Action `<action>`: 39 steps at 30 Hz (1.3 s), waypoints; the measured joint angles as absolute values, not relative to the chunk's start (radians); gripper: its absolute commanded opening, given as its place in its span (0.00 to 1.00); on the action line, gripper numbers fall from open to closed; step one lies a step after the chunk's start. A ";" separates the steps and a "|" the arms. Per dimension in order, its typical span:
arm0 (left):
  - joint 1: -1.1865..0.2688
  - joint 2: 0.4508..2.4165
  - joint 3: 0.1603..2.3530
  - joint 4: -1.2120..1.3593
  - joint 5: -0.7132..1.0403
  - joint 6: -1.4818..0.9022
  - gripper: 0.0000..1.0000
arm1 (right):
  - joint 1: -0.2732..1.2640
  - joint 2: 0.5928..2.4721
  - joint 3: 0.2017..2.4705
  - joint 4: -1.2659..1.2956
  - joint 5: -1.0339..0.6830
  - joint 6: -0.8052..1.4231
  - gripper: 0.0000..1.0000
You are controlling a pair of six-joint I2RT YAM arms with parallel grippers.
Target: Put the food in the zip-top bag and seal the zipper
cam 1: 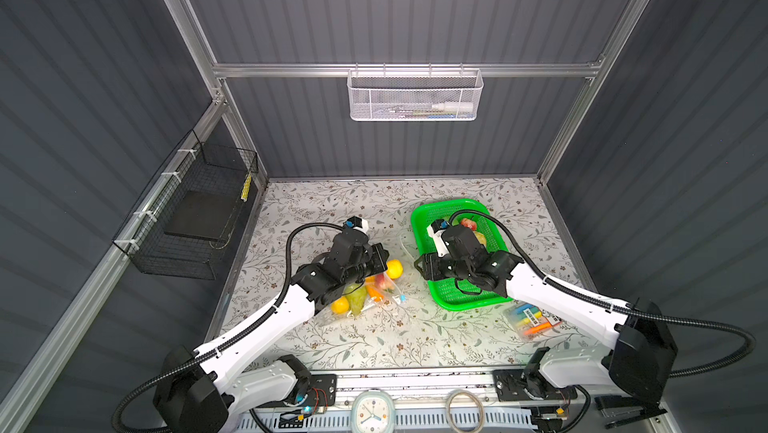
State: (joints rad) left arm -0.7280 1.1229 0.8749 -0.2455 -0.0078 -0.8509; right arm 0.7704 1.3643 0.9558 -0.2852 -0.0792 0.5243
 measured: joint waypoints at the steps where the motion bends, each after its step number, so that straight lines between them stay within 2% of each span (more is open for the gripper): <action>1: -0.728 1.121 0.875 -0.248 -0.008 -0.851 0.00 | 0.770 1.382 0.954 -0.274 -0.094 0.533 0.50; 5: -0.728 1.118 0.875 -0.253 -0.012 -0.851 0.00 | 0.770 1.435 0.953 -0.227 -0.144 0.564 0.45; 11: -0.728 1.108 0.875 -0.261 -0.020 -0.851 0.00 | 0.770 1.479 0.950 -0.178 -0.196 0.606 0.28; 14: -0.728 1.108 0.875 -0.263 -0.020 -0.851 0.00 | 0.770 1.484 0.950 -0.172 -0.204 0.620 0.14; 15: -0.728 1.108 0.875 -0.264 -0.021 -0.851 0.00 | 0.770 1.484 0.950 -0.170 -0.204 0.625 0.05; 16: -0.728 1.108 0.875 -0.266 -0.023 -0.851 0.00 | 0.770 1.484 0.950 -0.168 -0.205 0.628 0.00; 27: -0.728 1.068 0.884 -0.283 -0.068 -0.838 0.00 | 0.771 1.428 1.056 -0.240 -0.206 0.590 0.00; 39: -0.728 0.955 1.057 -0.351 -0.170 -0.731 0.00 | 0.771 1.329 1.299 -0.317 -0.191 0.507 0.00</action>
State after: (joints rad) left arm -0.7280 0.9554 1.0569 -0.3508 -0.1699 -0.7311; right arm 0.7708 1.3293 1.2987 -0.3168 -0.1909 0.5068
